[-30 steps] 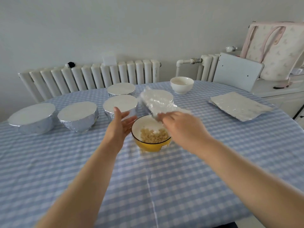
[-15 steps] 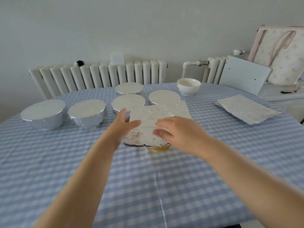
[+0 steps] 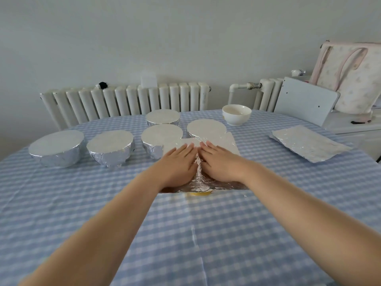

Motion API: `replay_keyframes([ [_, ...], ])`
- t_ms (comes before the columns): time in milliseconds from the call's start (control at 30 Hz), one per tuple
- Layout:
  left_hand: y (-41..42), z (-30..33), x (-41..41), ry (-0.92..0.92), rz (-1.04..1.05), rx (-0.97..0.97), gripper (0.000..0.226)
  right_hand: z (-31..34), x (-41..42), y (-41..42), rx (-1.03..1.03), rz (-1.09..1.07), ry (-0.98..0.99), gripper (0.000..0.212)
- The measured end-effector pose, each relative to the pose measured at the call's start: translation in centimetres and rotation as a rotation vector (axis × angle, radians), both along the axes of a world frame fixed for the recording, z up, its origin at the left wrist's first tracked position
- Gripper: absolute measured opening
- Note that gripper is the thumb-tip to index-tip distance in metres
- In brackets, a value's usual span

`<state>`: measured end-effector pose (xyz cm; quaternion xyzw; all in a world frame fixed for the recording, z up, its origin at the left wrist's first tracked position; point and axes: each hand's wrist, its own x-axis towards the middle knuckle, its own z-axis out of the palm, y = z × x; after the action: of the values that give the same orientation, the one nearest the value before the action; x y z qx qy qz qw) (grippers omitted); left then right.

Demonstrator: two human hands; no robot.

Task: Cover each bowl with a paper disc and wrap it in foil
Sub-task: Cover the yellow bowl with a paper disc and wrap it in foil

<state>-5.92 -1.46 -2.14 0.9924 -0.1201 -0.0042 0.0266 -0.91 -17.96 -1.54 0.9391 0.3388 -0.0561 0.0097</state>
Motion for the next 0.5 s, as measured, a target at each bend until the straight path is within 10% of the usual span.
replay_keyframes([
  [500,0.2,-1.2,-1.2,-0.062,-0.009,0.007,0.058,-0.1,-1.2,-1.2,0.041,0.030,0.066,0.060],
])
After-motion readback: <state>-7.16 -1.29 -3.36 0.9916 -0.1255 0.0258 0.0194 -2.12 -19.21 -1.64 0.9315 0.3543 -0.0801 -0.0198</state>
